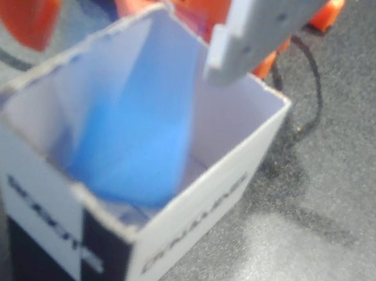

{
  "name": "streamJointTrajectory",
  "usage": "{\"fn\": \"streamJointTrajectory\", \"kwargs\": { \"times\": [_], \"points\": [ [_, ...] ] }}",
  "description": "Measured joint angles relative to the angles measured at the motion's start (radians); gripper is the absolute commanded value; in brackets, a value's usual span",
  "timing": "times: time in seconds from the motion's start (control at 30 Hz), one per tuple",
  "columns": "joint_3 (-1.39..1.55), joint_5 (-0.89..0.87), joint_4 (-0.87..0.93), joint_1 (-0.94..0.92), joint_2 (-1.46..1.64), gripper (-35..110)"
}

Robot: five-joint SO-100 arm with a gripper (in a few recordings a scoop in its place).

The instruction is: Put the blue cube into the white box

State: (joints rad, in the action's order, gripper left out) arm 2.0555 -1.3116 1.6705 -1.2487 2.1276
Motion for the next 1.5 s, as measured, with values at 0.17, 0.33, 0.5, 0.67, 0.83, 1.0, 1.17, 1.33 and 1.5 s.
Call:
{"fn": "streamJointTrajectory", "kwargs": {
  "times": [0.17,0.33,0.5,0.67,0.83,1.0,1.17,1.33,1.5],
  "points": [
    [0.000,0.041,0.000,0.000,0.000,23],
    [0.000,0.063,-0.018,0.000,0.017,0],
    [-0.044,0.106,-0.074,0.072,0.021,0],
    [-0.143,0.112,-0.130,0.285,-0.018,0],
    [-0.298,0.084,-0.175,0.594,-0.160,0],
    [-0.446,0.086,-0.207,0.890,-0.322,0],
    [-0.466,0.083,-0.255,1.108,-0.339,0],
    [-0.356,0.091,-0.272,1.189,-0.227,0],
    [-0.100,0.133,-0.316,1.206,0.040,0]
  ]
}}
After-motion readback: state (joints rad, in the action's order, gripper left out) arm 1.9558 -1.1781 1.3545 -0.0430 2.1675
